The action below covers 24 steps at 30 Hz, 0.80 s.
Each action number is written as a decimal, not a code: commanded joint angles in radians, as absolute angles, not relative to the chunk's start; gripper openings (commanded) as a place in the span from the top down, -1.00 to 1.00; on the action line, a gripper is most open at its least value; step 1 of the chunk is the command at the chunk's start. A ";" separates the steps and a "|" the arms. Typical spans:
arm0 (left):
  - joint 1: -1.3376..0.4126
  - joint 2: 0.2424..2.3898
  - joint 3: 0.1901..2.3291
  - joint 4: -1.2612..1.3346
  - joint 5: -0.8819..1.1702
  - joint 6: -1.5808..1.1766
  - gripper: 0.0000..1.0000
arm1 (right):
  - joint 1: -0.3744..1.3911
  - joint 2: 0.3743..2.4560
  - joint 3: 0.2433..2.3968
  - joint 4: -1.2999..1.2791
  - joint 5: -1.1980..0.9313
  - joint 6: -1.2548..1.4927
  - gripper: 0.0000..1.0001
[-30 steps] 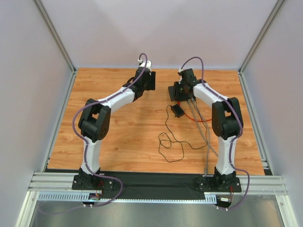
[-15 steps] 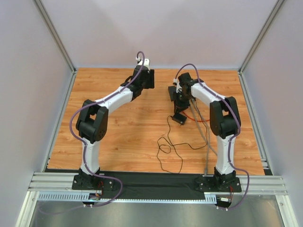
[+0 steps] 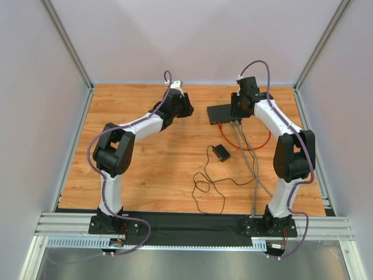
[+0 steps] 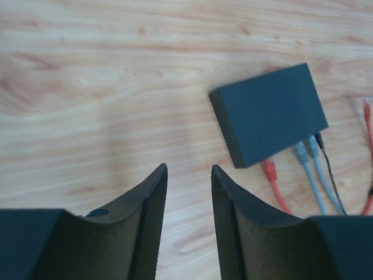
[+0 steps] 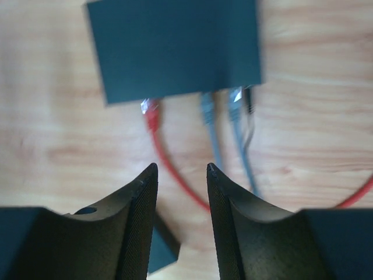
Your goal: Pull the plug from the switch port
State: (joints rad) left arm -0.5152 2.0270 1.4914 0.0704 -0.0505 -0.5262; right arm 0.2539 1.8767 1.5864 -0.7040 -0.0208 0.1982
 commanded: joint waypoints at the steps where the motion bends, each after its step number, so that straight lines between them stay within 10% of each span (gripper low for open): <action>1: -0.515 2.012 1.466 0.216 0.058 -0.719 0.16 | 0.178 1.927 1.626 -0.565 0.100 0.281 0.17; 24: -0.555 2.500 2.072 -0.199 0.086 -0.856 0.67 | 0.011 2.236 1.746 -0.417 -0.090 0.465 0.87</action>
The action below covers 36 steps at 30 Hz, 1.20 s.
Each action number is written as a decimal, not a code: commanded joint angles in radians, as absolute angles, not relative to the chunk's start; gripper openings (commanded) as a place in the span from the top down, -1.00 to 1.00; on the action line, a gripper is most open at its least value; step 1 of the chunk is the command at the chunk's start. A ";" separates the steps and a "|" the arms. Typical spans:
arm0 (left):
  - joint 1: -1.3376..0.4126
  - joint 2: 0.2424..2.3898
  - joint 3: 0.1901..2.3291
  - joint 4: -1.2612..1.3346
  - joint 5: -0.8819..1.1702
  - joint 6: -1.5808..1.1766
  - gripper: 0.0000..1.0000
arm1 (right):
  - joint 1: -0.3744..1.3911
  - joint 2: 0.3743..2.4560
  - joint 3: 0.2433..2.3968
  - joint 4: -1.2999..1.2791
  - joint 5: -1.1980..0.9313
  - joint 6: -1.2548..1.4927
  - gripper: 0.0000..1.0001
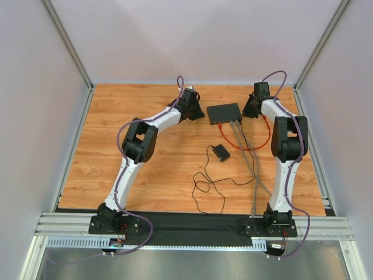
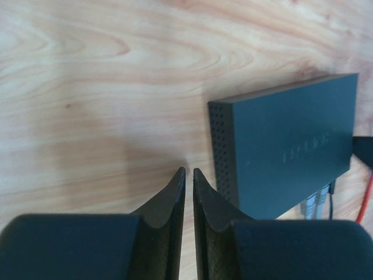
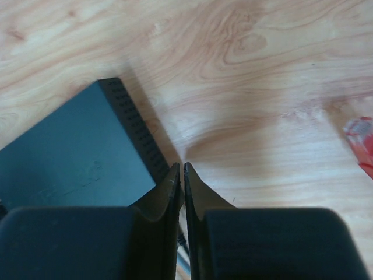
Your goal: Pull the plug from the switch port
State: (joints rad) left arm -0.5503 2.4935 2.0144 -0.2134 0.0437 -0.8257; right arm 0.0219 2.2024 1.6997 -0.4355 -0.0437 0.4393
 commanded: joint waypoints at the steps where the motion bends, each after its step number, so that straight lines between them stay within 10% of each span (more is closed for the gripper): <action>1: -0.555 2.519 2.097 -0.201 0.092 -0.856 0.67 | 0.011 2.243 1.747 -0.414 -0.097 0.465 0.87; 17: -0.549 2.662 2.310 -0.190 0.284 -0.815 0.65 | 0.011 2.071 1.424 -0.275 -0.263 0.540 0.81; 36: -0.523 2.152 1.580 0.204 0.236 -0.670 -0.11 | 0.089 2.023 1.618 -0.410 0.066 0.364 0.08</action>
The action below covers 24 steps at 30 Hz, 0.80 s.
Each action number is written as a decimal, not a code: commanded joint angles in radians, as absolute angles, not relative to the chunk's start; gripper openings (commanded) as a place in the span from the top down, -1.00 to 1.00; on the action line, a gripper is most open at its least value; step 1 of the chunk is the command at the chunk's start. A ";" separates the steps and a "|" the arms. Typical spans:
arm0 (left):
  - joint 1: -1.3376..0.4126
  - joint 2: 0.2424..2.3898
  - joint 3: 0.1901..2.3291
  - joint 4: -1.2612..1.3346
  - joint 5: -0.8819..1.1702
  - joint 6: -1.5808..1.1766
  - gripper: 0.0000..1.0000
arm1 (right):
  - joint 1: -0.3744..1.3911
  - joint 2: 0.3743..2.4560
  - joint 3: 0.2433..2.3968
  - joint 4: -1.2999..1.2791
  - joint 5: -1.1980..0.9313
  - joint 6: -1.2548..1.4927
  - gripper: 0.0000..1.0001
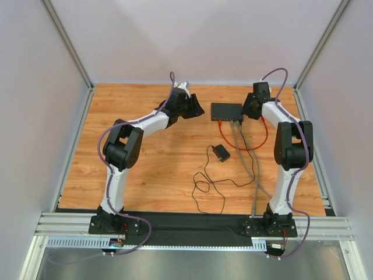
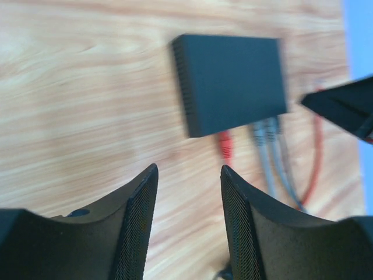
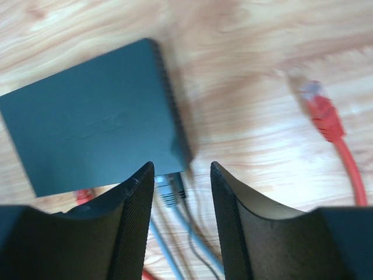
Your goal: Pull the plug from the switch port
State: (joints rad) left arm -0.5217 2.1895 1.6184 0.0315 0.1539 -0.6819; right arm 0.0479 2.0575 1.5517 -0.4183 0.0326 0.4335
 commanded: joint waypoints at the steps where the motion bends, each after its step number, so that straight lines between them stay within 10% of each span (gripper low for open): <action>1: -0.523 2.158 1.571 0.231 0.288 -0.719 -0.11 | 0.097 2.042 1.637 -0.411 0.057 0.348 0.07; 10: -0.538 2.252 1.509 0.506 0.379 -0.942 0.21 | 0.209 2.202 1.879 -0.540 0.178 0.236 0.06; 24: -0.604 2.321 1.571 0.417 0.238 -1.077 0.11 | 0.190 2.353 2.011 -0.678 0.117 0.252 0.07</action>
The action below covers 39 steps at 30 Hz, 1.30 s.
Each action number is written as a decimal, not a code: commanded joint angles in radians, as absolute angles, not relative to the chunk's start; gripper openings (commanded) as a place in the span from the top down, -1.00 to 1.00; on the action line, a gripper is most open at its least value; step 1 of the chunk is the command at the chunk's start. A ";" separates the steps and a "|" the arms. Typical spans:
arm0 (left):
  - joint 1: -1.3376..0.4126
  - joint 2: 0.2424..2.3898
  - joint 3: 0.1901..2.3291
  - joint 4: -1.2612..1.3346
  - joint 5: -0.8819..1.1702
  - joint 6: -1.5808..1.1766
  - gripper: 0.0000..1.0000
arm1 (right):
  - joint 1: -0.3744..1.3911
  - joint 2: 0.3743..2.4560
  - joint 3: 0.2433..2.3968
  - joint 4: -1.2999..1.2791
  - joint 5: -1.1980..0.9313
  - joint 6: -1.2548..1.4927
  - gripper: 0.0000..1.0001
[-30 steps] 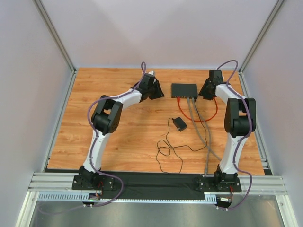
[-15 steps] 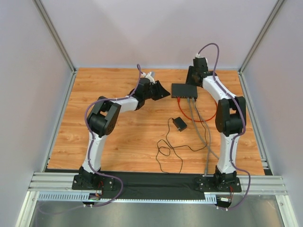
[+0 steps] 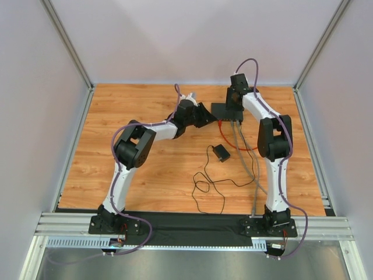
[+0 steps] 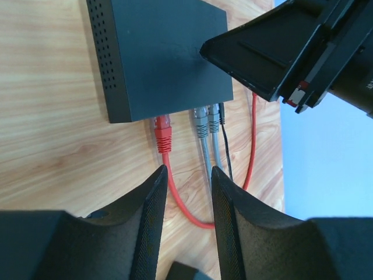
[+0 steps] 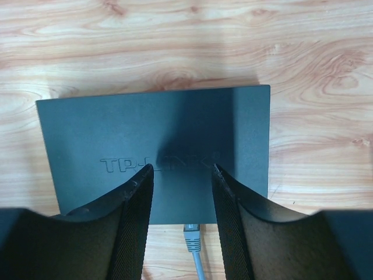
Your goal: Pull the plug from the switch port
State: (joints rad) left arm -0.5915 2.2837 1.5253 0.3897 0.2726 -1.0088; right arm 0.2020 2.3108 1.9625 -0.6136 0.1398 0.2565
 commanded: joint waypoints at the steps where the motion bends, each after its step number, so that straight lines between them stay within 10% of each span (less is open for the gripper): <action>1: -0.606 2.330 1.583 0.398 0.239 -1.087 0.12 | 0.190 2.359 2.017 -0.686 0.109 0.252 0.07; 39: -0.678 2.456 1.683 0.290 0.002 -1.390 0.13 | 0.186 2.384 2.000 -0.710 0.015 0.221 0.08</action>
State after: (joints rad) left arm -0.6731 2.4474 1.6928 0.2909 0.0231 -1.3853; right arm 0.1871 2.3493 2.0144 -0.6621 0.0460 0.2298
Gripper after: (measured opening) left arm 0.438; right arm 0.463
